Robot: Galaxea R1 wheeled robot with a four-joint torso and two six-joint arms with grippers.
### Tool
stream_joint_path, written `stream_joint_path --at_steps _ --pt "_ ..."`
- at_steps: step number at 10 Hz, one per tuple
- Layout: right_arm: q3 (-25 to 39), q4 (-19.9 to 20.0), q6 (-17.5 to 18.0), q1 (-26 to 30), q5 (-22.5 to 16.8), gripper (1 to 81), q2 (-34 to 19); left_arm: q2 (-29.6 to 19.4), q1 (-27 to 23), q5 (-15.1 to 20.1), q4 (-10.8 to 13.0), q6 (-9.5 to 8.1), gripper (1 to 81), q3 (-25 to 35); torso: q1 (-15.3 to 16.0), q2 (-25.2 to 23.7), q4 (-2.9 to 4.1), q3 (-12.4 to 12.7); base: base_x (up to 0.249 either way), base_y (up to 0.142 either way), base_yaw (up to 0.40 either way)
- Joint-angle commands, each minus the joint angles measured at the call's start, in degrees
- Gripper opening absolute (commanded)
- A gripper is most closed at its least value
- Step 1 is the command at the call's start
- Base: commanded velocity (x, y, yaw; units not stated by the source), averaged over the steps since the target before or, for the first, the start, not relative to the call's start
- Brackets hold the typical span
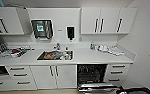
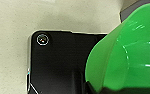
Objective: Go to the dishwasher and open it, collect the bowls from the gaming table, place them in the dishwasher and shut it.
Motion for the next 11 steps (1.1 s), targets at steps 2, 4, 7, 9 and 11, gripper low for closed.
stream_joint_path --at_steps 2,4,7,9,11 --pt "0.14 -0.26 -0.32 2.65 -3.99 1.0 -0.69 -0.81 -2.93 2.18 0.64 0.36 1.0 0.81 0.01 0.00 0.00 0.00 0.136 0.000 0.000" --pt "0.14 -0.26 -0.32 2.65 -3.99 1.0 -0.69 -0.81 -2.93 2.18 0.56 0.36 1.0 0.72 0.01 0.00 0.00 0.00 0.136 0.000 0.000" --pt "0.14 -0.26 -0.32 2.82 -4.08 1.0 -0.69 -0.72 -2.85 2.18 0.64 0.36 1.0 0.72 0.01 0.00 0.00 0.02 0.136 0.000 0.000" --pt "0.14 -0.26 -0.32 2.82 -4.08 1.0 -0.61 -0.72 -2.94 2.18 0.64 0.36 1.0 0.72 0.01 -0.06 0.00 0.02 0.136 0.000 0.000" --pt "0.14 -0.26 -0.32 2.74 -4.08 1.0 -0.60 -0.72 -2.85 2.18 0.64 0.36 1.0 0.73 0.01 -0.05 0.00 0.02 0.136 0.000 0.000"
